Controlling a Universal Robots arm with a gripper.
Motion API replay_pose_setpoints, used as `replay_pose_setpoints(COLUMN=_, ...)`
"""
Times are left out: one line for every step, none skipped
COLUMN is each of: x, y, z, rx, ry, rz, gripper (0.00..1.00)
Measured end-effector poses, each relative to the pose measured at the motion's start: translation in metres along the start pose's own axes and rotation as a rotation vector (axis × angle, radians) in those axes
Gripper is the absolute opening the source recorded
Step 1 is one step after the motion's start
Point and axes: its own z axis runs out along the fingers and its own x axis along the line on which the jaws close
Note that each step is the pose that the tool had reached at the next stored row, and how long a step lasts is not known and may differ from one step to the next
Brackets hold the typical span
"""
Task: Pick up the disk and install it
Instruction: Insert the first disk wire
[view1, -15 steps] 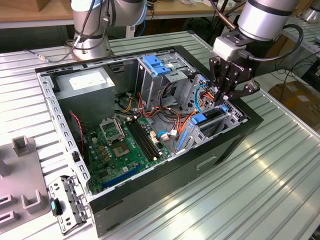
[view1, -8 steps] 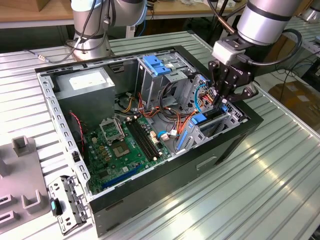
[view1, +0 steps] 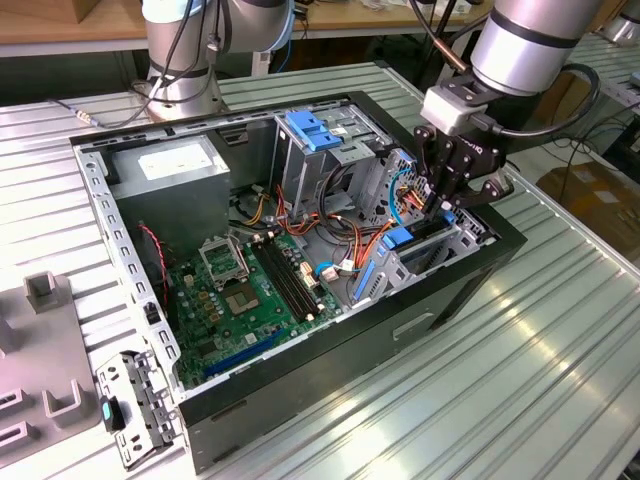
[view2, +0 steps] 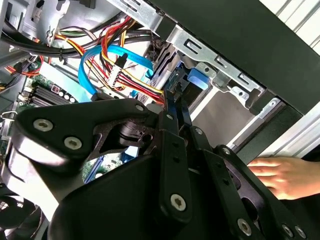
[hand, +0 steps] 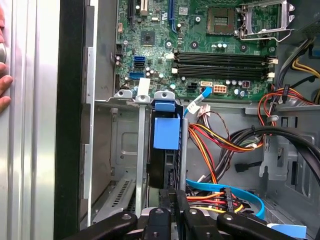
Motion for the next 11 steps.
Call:
replay_pose_setpoints(x=0.0, y=-0.0001, z=0.0002, rx=0.0, ry=-0.0003, rz=0.001, gripper=0.16)
replay_pose_setpoints(x=0.0, y=-0.0002, z=0.0002, rx=-0.0001, ry=-0.0005, rz=0.002, gripper=0.16)
replay_pose_setpoints(x=-0.0001, y=-0.0005, z=0.0003, rx=-0.0001, ry=-0.0005, rz=0.004, gripper=0.16)
replay_pose_setpoints(x=-0.0002, y=-0.0006, z=0.0005, rx=-0.0002, ry=-0.0006, rz=0.008, gripper=0.16)
replay_pose_setpoints(x=-0.0007, y=-0.0007, z=0.0005, rx=-0.0004, ry=-0.0006, rz=0.015, gripper=0.16)
replay_pose_setpoints(x=-0.001, y=-0.0008, z=0.0004, rx=-0.0007, ry=-0.0002, rz=0.02, gripper=0.16)
replay_pose_setpoints(x=-0.0015, y=-0.0008, z=0.0006, rx=-0.0009, ry=-0.0002, rz=0.027, gripper=0.16)
replay_pose_setpoints(x=-0.0016, y=-0.0008, z=0.0007, rx=-0.0011, ry=-0.0003, rz=0.033, gripper=0.16)
replay_pose_setpoints(x=-0.0016, y=-0.0008, z=0.0007, rx=-0.0011, ry=-0.0001, rz=0.035, gripper=0.16)
replay_pose_setpoints(x=-0.0016, y=-0.0008, z=0.0007, rx=-0.0012, ry=0.0001, rz=0.036, gripper=0.16)
replay_pose_setpoints(x=-0.0017, y=-0.0008, z=0.0008, rx=-0.0012, ry=0.0001, rz=0.036, gripper=0.16)
